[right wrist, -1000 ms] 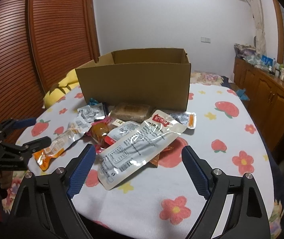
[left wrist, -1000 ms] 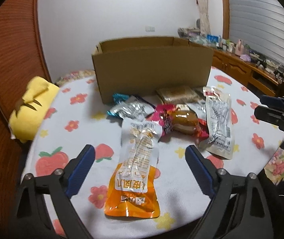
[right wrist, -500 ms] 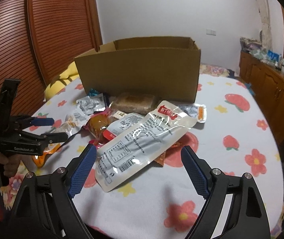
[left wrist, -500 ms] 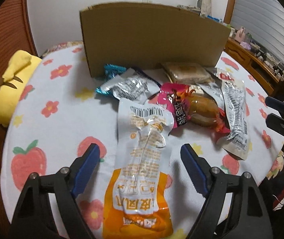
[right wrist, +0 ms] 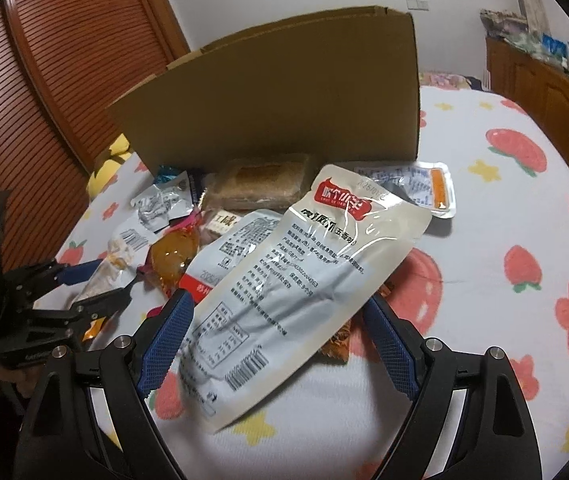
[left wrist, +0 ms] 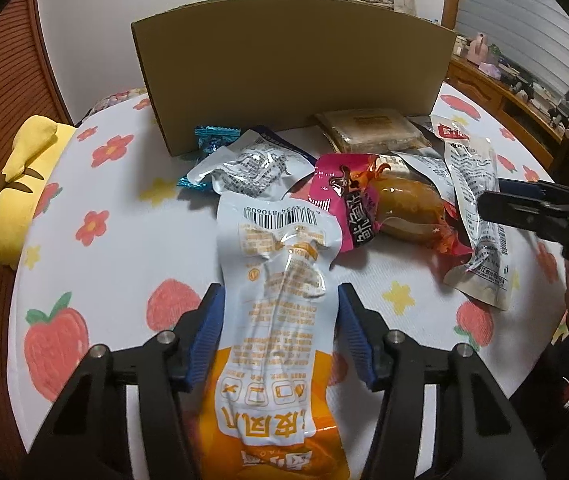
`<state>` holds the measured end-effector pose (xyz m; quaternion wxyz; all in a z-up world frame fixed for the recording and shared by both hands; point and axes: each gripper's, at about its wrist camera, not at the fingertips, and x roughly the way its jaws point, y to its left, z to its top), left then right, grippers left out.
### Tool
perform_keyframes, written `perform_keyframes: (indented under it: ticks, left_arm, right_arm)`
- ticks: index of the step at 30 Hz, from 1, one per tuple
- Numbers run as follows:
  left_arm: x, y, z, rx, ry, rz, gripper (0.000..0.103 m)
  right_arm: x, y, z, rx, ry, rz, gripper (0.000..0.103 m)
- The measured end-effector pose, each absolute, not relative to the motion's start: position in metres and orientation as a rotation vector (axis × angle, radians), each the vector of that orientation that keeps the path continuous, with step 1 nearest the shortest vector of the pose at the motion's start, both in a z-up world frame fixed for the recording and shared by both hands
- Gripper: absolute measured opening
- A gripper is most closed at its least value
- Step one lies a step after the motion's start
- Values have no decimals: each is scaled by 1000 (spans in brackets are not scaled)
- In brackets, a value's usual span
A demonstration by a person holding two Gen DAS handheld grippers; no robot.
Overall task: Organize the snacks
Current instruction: 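Grasp the orange-and-white pouch with the left tool while the right tool grasps the white red-label pouch, then lift both pouches and carry them over the cardboard box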
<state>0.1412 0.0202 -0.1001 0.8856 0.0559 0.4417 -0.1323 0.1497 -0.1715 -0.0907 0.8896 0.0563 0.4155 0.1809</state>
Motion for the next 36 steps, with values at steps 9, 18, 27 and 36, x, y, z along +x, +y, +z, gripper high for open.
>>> perform_keyframes:
  ticks: [9, 18, 27, 36]
  left_arm:
    - [140, 21, -98, 101, 892, -260, 54]
    - [137, 27, -87, 66, 848, -234, 53]
    - [138, 27, -90, 56, 852, -236, 53]
    - [135, 21, -91, 63, 854, -243, 54]
  right_arm:
    - [161, -158, -95, 23, 869, 339, 81]
    - [162, -175, -90, 61, 885, 392, 52]
    - [160, -185, -83, 38, 871, 349, 60]
    - [166, -159, -87, -43, 863, 320, 74]
